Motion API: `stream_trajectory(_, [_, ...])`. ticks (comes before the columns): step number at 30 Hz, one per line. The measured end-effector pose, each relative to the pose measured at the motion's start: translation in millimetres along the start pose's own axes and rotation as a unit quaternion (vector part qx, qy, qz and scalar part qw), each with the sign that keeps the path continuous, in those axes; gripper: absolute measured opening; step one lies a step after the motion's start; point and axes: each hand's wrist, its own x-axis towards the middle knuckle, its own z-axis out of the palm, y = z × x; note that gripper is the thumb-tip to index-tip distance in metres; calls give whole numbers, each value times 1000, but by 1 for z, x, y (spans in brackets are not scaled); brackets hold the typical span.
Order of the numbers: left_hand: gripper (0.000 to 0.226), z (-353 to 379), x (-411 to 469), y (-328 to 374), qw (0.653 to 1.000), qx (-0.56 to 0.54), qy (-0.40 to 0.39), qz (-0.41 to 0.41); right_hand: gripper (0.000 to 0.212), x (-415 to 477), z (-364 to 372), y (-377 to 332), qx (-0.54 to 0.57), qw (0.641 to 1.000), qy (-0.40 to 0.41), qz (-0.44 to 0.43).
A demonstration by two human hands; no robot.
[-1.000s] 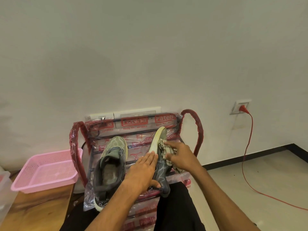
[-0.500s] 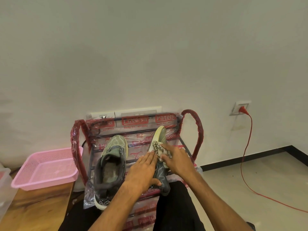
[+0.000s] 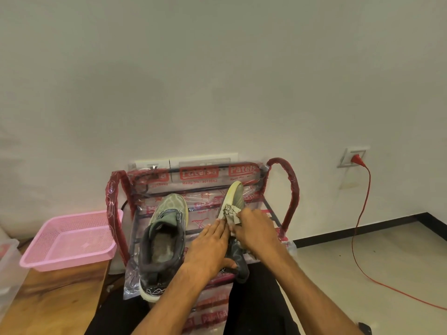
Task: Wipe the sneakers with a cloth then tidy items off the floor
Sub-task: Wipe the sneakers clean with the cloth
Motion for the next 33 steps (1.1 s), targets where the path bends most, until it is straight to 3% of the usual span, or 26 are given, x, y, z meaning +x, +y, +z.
stream_trajectory(6, [102,0,0,0,1000,-13,3,-2,25,2,-4,7,-21,999,16,35])
stream_trajectory(14, [102,0,0,-1,1000,-21,3,-7,39,2,-3,4,28,998,6,53])
stream_trajectory(19, [103,-1,-1,1,1000,-21,-6,-14,30,4,1,3,11,997,33,68])
stream_trajectory(25, [102,-3,-2,-1,999,-32,-7,-15,32,9,0,-1,39,997,3,72])
stream_trajectory(33, [100,-6,-1,4,999,-13,-28,-21,24,15,-1,20,16,991,68,117])
